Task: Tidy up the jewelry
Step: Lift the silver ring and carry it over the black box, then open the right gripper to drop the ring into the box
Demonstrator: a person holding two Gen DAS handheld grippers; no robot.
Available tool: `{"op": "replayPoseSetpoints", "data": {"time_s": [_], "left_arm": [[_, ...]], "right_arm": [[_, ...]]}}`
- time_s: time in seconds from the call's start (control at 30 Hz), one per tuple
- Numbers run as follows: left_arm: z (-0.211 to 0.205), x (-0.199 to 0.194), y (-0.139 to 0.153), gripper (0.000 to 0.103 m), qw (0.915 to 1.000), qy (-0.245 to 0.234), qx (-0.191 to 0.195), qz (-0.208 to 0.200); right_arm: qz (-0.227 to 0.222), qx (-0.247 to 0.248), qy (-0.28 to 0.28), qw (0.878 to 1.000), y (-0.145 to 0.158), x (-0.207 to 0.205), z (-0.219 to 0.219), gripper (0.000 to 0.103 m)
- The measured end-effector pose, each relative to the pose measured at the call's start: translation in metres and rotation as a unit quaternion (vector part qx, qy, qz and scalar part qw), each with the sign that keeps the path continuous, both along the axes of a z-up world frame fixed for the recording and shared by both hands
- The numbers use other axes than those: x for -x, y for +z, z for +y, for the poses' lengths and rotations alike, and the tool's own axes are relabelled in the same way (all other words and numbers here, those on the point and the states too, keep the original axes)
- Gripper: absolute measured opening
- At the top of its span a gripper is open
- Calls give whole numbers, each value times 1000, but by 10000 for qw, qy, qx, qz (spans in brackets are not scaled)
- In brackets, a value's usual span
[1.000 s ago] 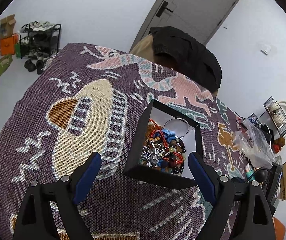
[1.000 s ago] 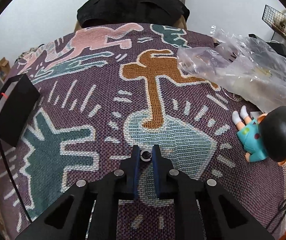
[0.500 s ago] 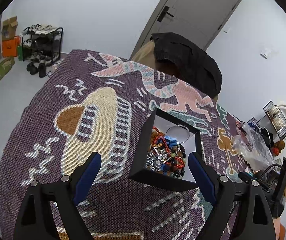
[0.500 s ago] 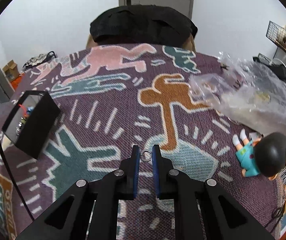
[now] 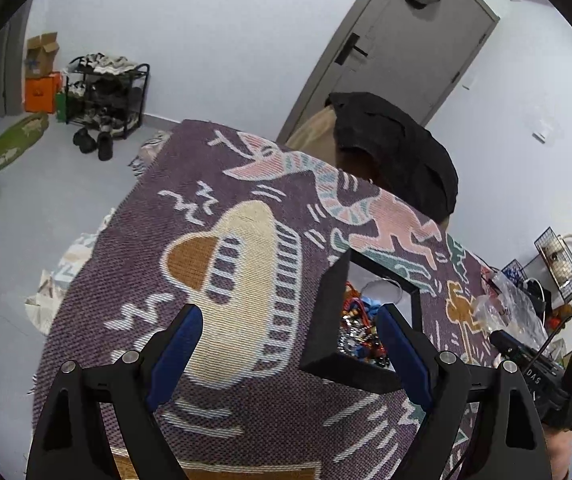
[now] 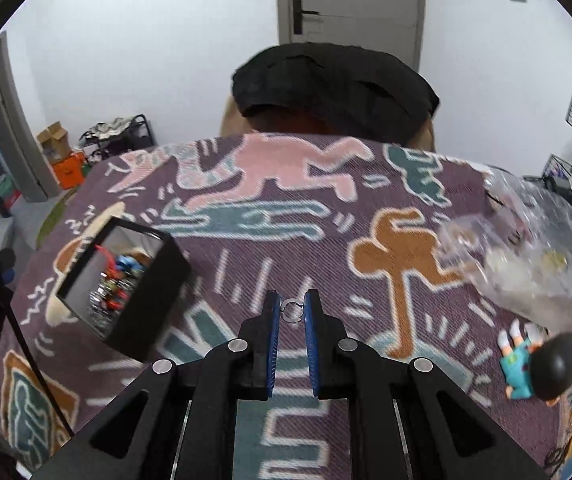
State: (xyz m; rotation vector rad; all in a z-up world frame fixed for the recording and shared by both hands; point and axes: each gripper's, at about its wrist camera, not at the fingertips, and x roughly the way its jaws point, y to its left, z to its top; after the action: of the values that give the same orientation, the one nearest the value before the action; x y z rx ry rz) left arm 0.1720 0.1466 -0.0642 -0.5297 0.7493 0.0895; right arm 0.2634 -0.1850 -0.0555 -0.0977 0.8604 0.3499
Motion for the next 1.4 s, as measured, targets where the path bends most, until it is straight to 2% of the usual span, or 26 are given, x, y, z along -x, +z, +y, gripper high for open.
{"op": "replayPoseSetpoints", "data": {"time_s": [0.43,0.87,0.9,0.97,1.0,1.03,1.2,1.27,1.33,1.4], "left_arm": [[24,12,-3,89,9998,209,17,-17],[46,26,-9,89,9990,447,65,-48],[46,28,-8,89,9989,452,33,-73],[45,30,-6,89,9990,434,-41,-132],[43,31,-4,89,9990,418,-75,-151],[42,32,-3,89,9990,397,-97,-174],[37,36,1,89,9988,378,-138,-288],[32,38,4,89,9986,353,-215,-341],[26,39,7,89,9982,335,-338,-365],[21,41,11,89,9978,316,-422,-400]], "right_arm": [[-153,-97,663,9976,20,-2,66,14],[-4,-15,1127,9936,10,0,116,14],[17,-2,1120,9937,10,0,118,19],[95,-47,1029,9946,9,-1,116,59],[77,-93,996,9950,10,0,115,65],[29,-176,950,9953,12,1,111,69],[136,-340,818,9960,16,1,97,71],[121,-348,765,9964,17,3,91,85],[106,-390,726,9965,19,7,85,90],[152,-403,702,9966,19,9,79,90]]}}
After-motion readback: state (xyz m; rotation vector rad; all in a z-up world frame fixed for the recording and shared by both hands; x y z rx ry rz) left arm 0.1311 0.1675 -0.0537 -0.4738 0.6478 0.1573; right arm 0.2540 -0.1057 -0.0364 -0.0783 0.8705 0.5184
